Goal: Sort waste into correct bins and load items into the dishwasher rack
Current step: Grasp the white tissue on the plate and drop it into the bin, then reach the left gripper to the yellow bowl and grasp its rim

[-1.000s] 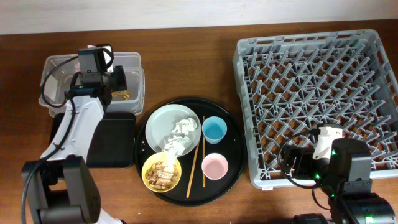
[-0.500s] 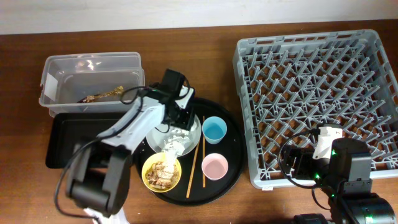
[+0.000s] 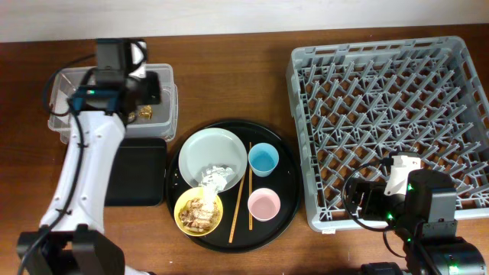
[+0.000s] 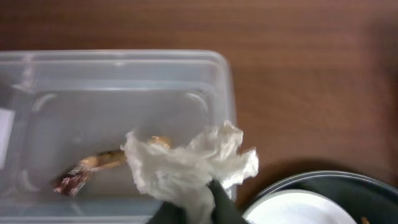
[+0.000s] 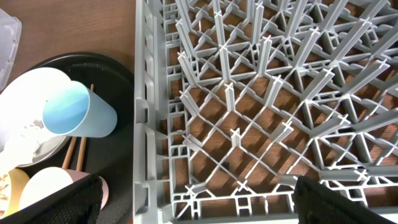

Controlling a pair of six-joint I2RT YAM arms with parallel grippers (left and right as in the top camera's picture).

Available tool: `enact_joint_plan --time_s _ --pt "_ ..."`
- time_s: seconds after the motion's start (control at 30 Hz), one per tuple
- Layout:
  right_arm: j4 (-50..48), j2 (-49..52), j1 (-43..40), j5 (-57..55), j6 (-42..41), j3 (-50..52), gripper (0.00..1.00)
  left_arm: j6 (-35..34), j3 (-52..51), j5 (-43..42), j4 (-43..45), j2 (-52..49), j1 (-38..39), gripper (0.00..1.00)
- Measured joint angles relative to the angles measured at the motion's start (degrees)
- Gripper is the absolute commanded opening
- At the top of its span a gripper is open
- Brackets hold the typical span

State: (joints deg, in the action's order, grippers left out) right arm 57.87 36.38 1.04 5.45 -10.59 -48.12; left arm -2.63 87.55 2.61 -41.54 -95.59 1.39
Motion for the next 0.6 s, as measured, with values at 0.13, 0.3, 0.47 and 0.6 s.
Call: enact_joint_plan --time_s 0.13,0.3,0.47,0.6 --pt "0.0 0.0 0.0 0.0 0.0 0.0 0.99 0.0 0.0 1.1 2.2 -4.3 -5.9 0.73" --pt "-0.1 0.0 0.0 0.0 0.0 0.0 0.99 0.1 -0.1 -4.2 -7.0 -2.9 -4.1 0.72" --pt "0.0 0.0 0.0 0.0 0.0 0.0 0.99 0.1 -4.1 -12.2 -21.1 -0.6 10.0 0.73" --pt "0.0 0.1 0.0 0.0 0.0 0.0 0.99 0.1 -17.6 -13.2 -12.2 -0.8 18.9 0.72"
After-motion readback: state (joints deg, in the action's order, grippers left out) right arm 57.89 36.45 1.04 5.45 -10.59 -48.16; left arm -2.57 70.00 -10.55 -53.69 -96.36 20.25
